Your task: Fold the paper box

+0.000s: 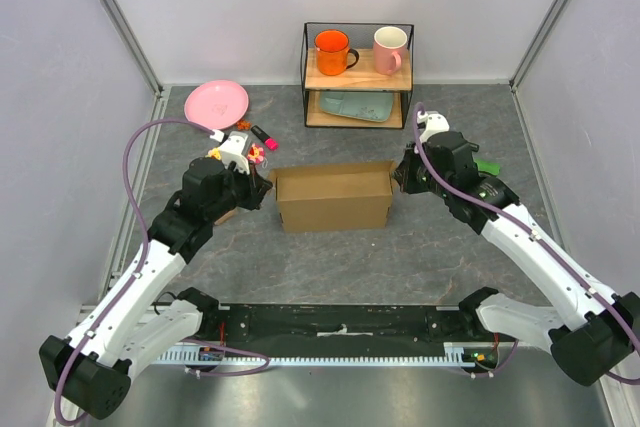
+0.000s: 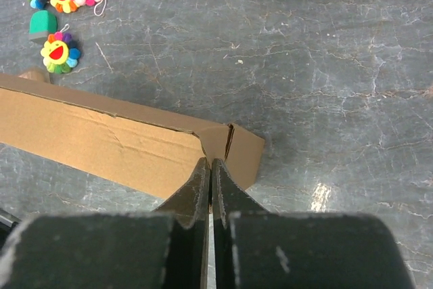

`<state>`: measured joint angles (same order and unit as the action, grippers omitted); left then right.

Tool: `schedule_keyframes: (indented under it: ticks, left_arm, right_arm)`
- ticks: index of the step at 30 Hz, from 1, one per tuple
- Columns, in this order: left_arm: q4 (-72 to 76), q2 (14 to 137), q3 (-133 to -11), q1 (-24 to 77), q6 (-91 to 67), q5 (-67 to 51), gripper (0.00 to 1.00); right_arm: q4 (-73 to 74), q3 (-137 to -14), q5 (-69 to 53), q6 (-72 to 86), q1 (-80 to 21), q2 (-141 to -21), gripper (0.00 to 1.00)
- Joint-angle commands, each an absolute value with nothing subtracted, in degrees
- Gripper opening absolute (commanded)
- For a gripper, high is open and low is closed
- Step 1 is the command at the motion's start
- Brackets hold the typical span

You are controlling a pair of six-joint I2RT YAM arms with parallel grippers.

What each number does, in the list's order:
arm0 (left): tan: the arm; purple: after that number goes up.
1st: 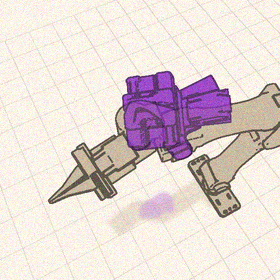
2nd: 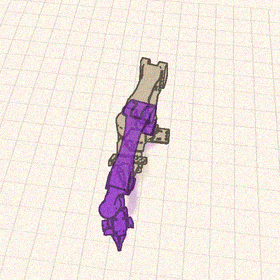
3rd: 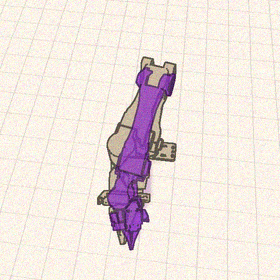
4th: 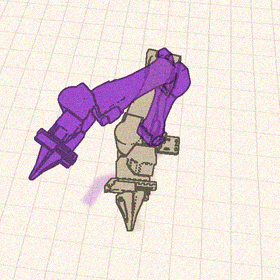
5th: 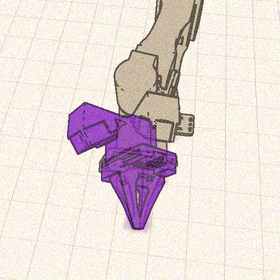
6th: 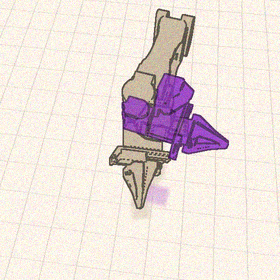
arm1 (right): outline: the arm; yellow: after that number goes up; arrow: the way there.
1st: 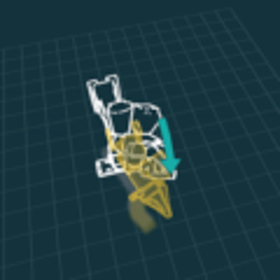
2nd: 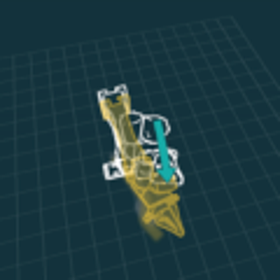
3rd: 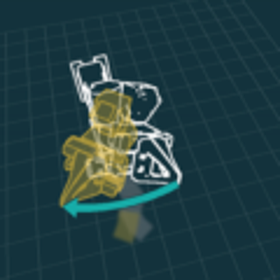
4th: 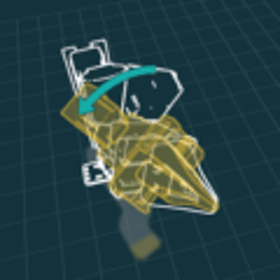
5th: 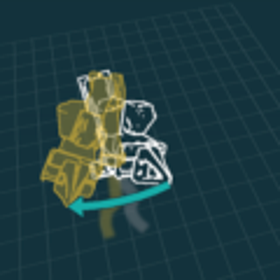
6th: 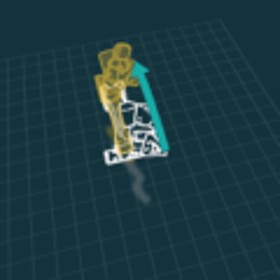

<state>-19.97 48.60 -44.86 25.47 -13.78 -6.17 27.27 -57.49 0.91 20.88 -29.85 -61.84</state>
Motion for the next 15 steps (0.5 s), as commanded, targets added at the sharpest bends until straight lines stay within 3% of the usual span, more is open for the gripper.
schedule_keyframes:
  ticks: [1, 15]
  left_arm:
    - [-18.2, 48.1, -44.0, 25.2, -11.9, -6.5, 0.04]
    - [-17.5, 48.3, -43.5, 25.2, -12.9, -6.9, 0.02]
  right_arm:
    - [27.0, -60.3, 0.1, 24.9, -30.0, -62.1, 0.01]
    - [25.6, -56.6, -0.4, 28.5, -30.0, -62.9, 0.0]
